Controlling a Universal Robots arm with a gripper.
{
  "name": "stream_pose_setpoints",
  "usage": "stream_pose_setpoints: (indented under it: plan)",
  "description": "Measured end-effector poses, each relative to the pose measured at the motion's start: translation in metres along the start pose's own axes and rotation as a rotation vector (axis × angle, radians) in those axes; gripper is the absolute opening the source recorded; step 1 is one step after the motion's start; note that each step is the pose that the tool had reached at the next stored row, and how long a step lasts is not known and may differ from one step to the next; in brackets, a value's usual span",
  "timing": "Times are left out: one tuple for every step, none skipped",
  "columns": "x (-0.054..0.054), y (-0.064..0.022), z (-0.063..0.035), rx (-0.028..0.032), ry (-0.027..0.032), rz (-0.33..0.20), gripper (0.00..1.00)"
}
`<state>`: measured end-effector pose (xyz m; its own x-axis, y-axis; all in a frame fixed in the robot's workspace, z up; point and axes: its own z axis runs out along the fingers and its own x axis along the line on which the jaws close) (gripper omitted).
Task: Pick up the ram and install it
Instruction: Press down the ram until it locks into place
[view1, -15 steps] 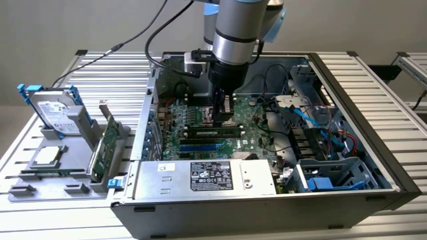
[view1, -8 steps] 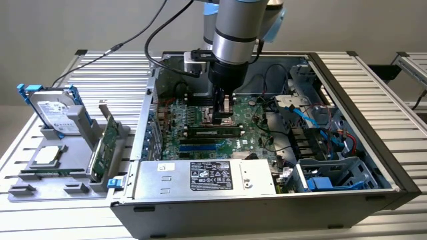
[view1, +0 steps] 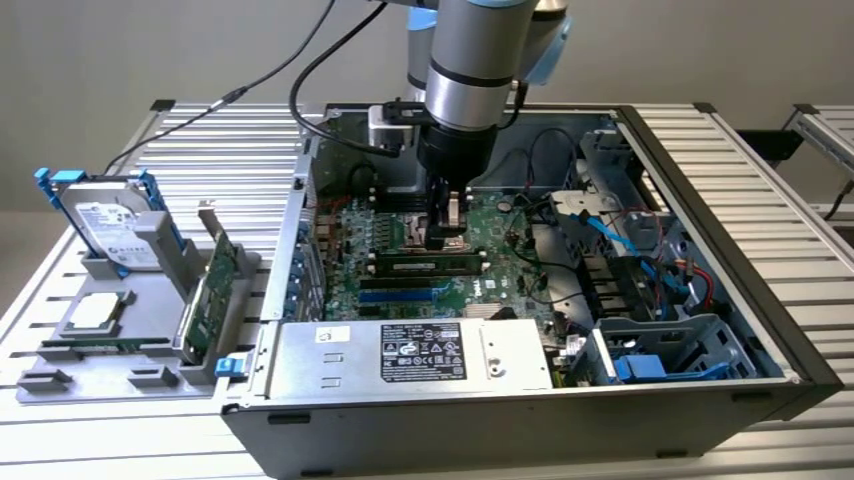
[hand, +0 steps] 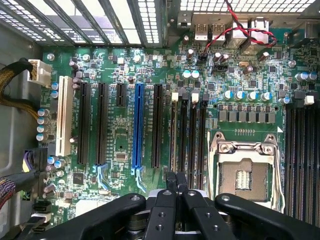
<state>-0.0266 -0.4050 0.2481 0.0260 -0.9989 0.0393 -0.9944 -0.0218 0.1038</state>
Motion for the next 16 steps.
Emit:
stream_pose_setpoints:
  plan:
    - [0.0, 0.0, 0.0, 0.0, 0.0, 0.0, 0.11]
    - [0.0, 0.0, 0.0, 0.0, 0.0001, 0.0, 0.11]
    - [0.0, 0.0003, 0.0002, 0.0001, 0.0, 0.0, 0.11]
    - [0.0, 0.0005, 0.0008, 0.0011, -0.0003, 0.0, 0.11]
    - [0.0, 0.0008, 0.0013, 0.0026, -0.0002, 0.0, 0.11]
    - [0.0, 0.001, 0.0018, 0.0039, 0.0001, 0.0, 0.11]
    - [0.0, 0.0012, 0.0023, 0.0049, 0.0001, 0.0, 0.11]
    - [0.0, 0.0014, 0.003, 0.0063, 0.0001, 0.0, 0.11]
    - [0.0, 0.0016, 0.0036, 0.0073, 0.0002, 0.0, 0.11]
    - [0.0, 0.0017, 0.0045, 0.0081, 0.0002, 0.0, 0.11]
    - [0.0, 0.0019, 0.0057, 0.0089, 0.0002, 0.0, 0.11]
    - [0.0, 0.0021, 0.0072, 0.0094, 0.0002, 0.0, 0.11]
    - [0.0, 0.0022, 0.0088, 0.0098, 0.0003, 0.0, 0.11]
    - [0.0, 0.0022, 0.0105, 0.0102, 0.0003, 0.0, 0.11]
    - [-0.001, 0.0021, 0.0123, 0.0105, 0.0003, 0.0, 0.11]
    - [-0.001, 0.002, 0.0139, 0.0109, 0.0002, 0.0, 0.11]
